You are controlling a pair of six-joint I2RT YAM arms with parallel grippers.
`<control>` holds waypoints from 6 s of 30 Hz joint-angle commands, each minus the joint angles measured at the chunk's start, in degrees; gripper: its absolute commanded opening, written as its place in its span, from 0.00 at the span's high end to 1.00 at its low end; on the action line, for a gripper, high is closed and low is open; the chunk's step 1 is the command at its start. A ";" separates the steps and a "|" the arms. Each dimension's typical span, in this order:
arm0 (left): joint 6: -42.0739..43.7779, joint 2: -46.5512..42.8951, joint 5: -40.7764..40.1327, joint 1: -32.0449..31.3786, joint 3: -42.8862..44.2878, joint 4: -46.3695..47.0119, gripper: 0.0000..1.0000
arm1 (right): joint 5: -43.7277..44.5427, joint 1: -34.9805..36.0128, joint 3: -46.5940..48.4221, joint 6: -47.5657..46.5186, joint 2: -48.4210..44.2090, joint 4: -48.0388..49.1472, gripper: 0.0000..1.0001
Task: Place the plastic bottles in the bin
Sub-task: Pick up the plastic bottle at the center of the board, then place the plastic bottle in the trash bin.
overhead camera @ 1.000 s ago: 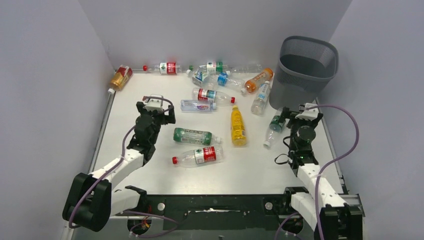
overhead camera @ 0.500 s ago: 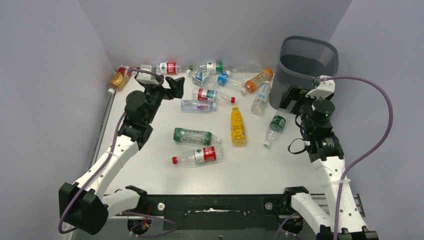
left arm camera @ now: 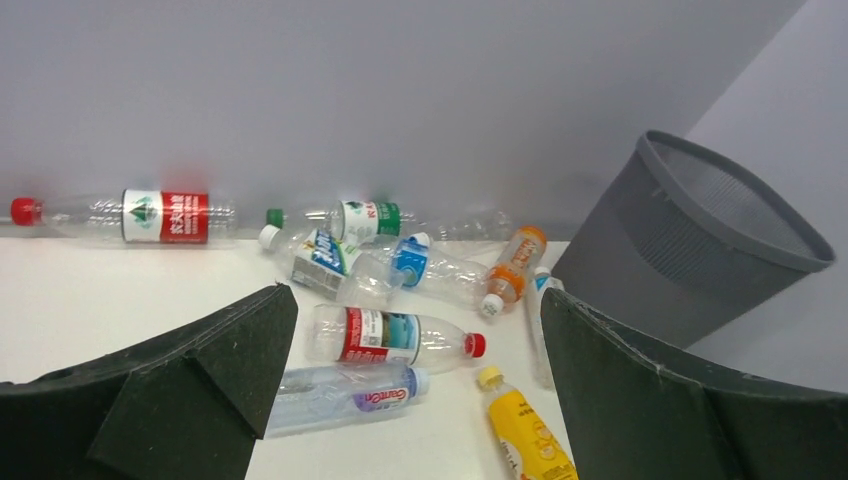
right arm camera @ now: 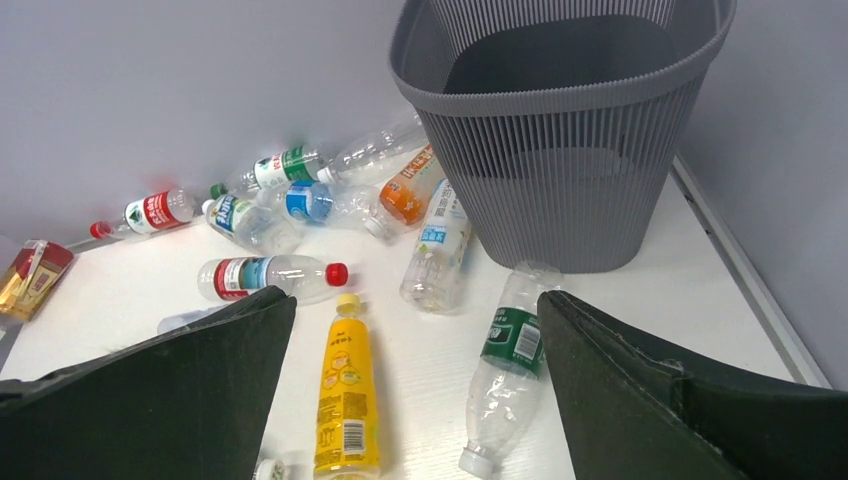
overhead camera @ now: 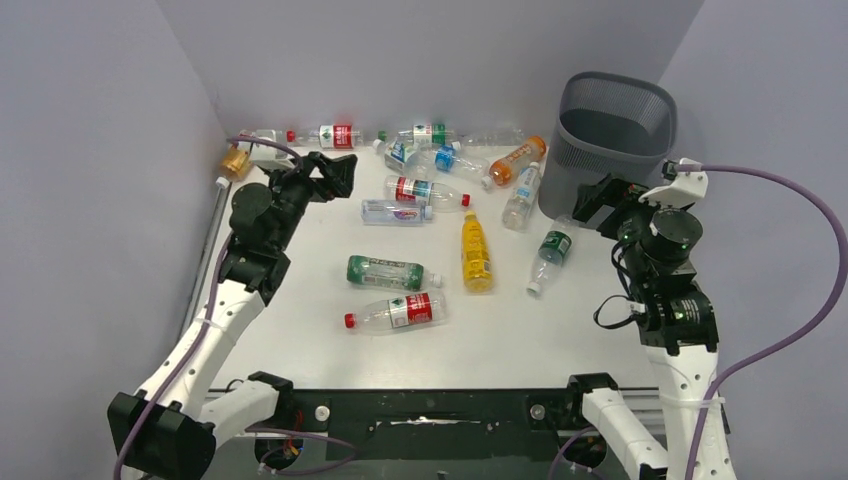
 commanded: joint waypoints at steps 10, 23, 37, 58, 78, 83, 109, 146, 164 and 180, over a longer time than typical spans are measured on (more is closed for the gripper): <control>-7.76 18.29 6.81 -9.60 12.46 -19.85 0.04 | -7.16 0.26 -5.65 2.84 7.65 -4.07 0.02; -8.69 30.90 4.28 -16.61 14.85 -22.67 0.05 | -18.24 3.32 -12.17 7.32 22.47 5.40 0.02; -7.12 26.96 -1.57 -16.32 23.60 -35.37 0.04 | -11.94 6.26 -5.13 4.13 38.35 4.48 0.01; -9.60 11.69 4.05 -9.08 8.35 -36.08 0.04 | -10.73 12.46 2.30 3.00 50.50 4.16 0.00; -10.08 10.65 5.04 -8.81 5.22 -34.65 0.05 | -7.82 20.85 5.05 5.04 56.56 2.62 0.04; -9.91 10.74 4.91 -8.73 5.30 -34.80 0.04 | -7.01 20.90 6.73 4.09 57.82 1.15 0.19; -9.94 12.94 4.96 -8.29 4.63 -34.33 0.04 | -8.32 20.81 8.49 1.47 58.06 -1.33 0.43; -9.80 12.53 6.82 -7.52 2.73 -33.08 0.04 | -16.75 -12.37 46.38 0.31 45.04 -2.50 0.41; -9.18 11.59 6.69 -6.72 4.21 -34.30 0.04 | -24.46 -23.06 59.35 4.42 59.36 -3.02 0.16; -6.99 12.72 11.80 -4.49 6.13 -33.53 0.04 | -21.47 -14.32 44.27 2.51 44.23 -8.08 0.02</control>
